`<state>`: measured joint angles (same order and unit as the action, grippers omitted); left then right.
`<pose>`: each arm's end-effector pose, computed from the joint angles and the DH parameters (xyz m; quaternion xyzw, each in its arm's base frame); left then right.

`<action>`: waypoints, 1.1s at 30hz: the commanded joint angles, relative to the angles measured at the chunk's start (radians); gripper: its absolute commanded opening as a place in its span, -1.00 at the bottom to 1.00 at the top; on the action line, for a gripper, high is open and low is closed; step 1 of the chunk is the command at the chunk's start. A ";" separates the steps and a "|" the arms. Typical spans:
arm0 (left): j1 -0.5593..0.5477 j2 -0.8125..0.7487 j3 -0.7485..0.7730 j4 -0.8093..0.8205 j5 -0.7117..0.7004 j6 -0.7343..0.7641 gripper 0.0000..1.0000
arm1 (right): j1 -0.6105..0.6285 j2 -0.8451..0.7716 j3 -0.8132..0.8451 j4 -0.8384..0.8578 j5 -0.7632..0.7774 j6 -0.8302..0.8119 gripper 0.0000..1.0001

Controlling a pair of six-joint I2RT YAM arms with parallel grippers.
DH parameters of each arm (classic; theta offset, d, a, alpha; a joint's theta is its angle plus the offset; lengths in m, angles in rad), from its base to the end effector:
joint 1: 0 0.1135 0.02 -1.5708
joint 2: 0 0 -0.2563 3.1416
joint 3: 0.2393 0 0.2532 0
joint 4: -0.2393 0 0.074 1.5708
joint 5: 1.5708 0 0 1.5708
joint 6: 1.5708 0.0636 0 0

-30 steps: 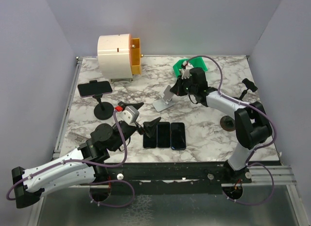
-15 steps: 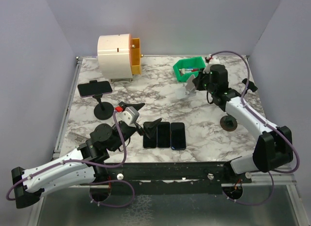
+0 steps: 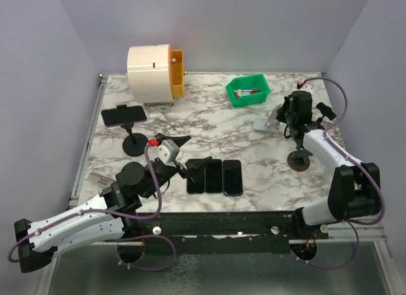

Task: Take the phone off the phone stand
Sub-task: Place the phone stand at the center of the board.

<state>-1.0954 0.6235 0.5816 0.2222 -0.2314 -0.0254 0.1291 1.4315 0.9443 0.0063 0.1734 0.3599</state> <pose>0.1017 -0.1657 0.3372 0.2482 0.5926 -0.3428 0.6854 0.3495 0.0343 0.2420 0.1427 0.8411 0.0532 0.5190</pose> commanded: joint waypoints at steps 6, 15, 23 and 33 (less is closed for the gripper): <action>-0.004 -0.013 0.027 0.009 0.032 -0.015 0.98 | -0.059 0.027 -0.053 0.114 0.100 0.059 -0.99; -0.004 -0.011 0.027 0.009 0.037 -0.018 0.98 | -0.078 0.070 -0.076 0.124 0.099 0.034 -0.99; -0.004 -0.006 0.026 0.009 0.032 -0.019 0.98 | -0.079 0.060 -0.066 0.063 0.124 0.055 0.01; -0.004 0.033 0.041 -0.015 -0.073 -0.041 0.98 | -0.071 -0.113 -0.032 -0.046 0.193 0.127 0.21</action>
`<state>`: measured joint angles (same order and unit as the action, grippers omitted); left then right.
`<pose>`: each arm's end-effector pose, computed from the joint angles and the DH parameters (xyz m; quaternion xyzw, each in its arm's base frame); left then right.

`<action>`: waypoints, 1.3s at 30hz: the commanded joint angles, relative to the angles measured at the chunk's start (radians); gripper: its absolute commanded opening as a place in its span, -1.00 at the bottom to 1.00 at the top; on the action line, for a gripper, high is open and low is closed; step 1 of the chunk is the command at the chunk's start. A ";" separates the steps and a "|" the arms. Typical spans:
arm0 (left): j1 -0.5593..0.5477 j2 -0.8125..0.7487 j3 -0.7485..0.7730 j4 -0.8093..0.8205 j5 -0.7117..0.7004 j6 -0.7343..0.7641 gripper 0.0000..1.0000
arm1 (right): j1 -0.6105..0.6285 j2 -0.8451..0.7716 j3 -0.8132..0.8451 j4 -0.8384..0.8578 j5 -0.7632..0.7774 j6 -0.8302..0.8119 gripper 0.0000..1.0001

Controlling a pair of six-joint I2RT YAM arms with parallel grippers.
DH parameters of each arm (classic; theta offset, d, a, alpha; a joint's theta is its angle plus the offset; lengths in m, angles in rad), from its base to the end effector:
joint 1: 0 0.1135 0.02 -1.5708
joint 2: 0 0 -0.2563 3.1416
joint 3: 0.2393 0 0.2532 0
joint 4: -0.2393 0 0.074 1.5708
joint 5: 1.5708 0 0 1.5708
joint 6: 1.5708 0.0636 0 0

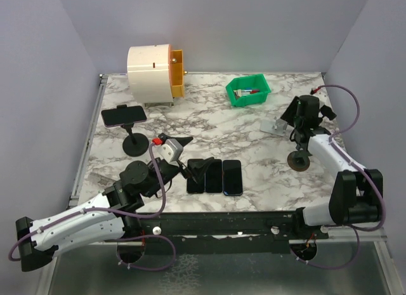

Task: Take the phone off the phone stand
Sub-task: Place the phone stand at the center of the board, then pick up the phone stand with the phone at the center of the board.

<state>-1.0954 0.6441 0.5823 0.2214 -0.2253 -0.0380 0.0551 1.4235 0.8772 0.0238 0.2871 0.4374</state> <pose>0.1035 -0.1700 0.3337 0.2511 0.5996 -0.3446 0.6773 0.3412 0.0008 0.2231 0.2331 0.8276 0.0006 0.5106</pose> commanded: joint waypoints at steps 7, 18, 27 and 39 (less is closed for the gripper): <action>0.018 0.074 0.078 -0.066 -0.327 -0.075 0.98 | 0.165 -0.229 0.108 -0.147 0.137 -0.024 0.15; 0.208 0.183 0.318 -0.296 -0.457 -0.179 0.98 | 0.514 -0.260 0.028 -0.051 -0.155 -0.057 0.15; 0.630 0.280 0.472 -0.560 -0.181 -0.414 0.98 | 0.516 -0.273 -0.114 0.014 -0.388 0.007 0.14; 0.733 0.032 0.303 -0.791 -0.325 -0.833 0.98 | 0.516 -0.340 -0.141 -0.002 -0.476 0.010 0.14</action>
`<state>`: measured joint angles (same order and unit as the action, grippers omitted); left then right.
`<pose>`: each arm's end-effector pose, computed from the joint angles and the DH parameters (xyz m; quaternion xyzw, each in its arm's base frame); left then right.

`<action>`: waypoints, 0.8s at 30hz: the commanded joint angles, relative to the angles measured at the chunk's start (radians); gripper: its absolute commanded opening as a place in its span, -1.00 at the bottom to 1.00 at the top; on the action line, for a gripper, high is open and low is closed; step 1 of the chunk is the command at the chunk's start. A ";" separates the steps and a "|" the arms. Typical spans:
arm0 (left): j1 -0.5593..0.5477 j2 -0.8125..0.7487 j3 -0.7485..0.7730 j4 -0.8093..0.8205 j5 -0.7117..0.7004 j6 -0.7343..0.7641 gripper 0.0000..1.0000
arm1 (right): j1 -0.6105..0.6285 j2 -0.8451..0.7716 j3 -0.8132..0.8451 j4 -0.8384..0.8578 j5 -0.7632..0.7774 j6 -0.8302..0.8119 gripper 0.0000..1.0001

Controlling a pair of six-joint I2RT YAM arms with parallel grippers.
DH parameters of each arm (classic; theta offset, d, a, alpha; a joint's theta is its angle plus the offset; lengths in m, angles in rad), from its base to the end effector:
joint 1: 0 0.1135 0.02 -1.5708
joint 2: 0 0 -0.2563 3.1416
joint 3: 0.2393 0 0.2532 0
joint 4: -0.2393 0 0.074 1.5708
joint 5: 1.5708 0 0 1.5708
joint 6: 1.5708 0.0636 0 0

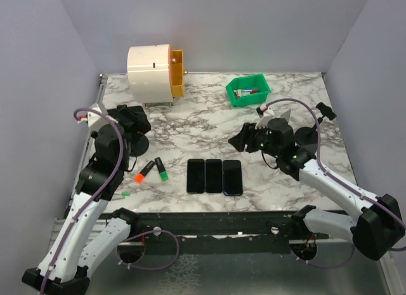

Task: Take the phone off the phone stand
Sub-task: Pick up the phone stand with the phone at the center of the board.

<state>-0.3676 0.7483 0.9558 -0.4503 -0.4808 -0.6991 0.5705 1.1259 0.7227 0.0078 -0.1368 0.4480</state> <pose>0.1852 -0.0398 0.3659 -0.2709 0.7302 -0.1429 0.6107 0.2360 0.1617 0.2508 -0.0886 0.8264 0.3193 0.4552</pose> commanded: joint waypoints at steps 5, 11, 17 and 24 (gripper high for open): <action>0.006 -0.165 -0.138 -0.161 -0.140 -0.254 0.98 | 0.000 -0.072 0.022 -0.006 -0.047 -0.020 0.14; 0.006 -0.252 -0.258 -0.031 -0.238 -0.279 0.85 | 0.001 -0.066 0.009 0.000 -0.064 -0.018 0.13; 0.006 -0.273 -0.280 0.019 -0.284 -0.334 0.79 | 0.001 -0.092 0.006 -0.006 -0.064 -0.031 0.13; 0.006 -0.286 -0.303 0.128 -0.308 -0.343 0.71 | 0.001 -0.113 -0.002 -0.006 -0.079 -0.043 0.14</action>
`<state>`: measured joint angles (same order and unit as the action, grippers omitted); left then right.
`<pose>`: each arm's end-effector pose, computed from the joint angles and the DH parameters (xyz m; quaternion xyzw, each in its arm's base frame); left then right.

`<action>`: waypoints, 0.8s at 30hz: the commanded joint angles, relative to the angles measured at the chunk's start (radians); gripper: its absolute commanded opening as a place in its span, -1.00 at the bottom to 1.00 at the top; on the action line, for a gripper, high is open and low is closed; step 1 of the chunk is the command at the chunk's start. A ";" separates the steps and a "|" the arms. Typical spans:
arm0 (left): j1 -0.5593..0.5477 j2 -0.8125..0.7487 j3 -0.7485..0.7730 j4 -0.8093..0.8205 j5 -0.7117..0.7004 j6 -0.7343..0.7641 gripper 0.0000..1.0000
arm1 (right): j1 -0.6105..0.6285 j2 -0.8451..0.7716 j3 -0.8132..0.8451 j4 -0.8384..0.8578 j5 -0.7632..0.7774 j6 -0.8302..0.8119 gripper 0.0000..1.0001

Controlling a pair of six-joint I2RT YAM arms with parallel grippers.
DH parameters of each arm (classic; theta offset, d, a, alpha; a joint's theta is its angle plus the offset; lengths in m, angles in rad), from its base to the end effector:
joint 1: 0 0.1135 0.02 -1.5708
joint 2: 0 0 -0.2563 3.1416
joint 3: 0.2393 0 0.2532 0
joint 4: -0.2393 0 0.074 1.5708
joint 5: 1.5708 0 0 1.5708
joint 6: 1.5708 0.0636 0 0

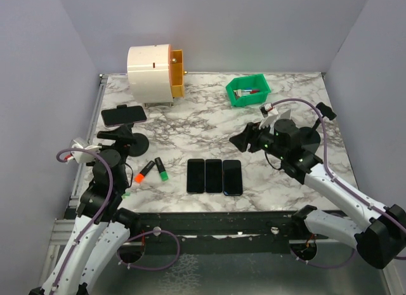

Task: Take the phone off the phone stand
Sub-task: Pick up the phone stand with the phone at the center of the board.

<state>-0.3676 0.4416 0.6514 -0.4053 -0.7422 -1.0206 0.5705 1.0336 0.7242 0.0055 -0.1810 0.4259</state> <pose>0.1414 -0.0084 0.3095 -0.4490 0.6083 -0.1630 0.6339 0.2225 0.1564 0.2751 -0.1113 0.7967 0.3457 0.4830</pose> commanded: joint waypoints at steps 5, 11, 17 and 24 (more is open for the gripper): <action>0.010 0.105 0.017 0.101 -0.021 -0.050 0.75 | 0.001 -0.040 -0.012 -0.004 -0.043 -0.024 0.13; 0.103 0.184 0.056 0.116 0.031 -0.025 0.77 | 0.001 -0.062 -0.016 -0.004 -0.034 -0.038 0.14; 0.313 0.249 0.051 0.168 0.204 -0.018 0.74 | 0.000 -0.065 -0.021 -0.003 -0.041 -0.043 0.14; 0.325 0.243 -0.026 0.301 0.256 -0.048 0.58 | 0.002 -0.078 -0.027 0.001 -0.043 -0.050 0.14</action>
<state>-0.0536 0.6949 0.6693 -0.2058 -0.5652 -1.0531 0.5705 0.9771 0.7166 0.0048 -0.2005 0.3920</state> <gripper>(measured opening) 0.815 0.569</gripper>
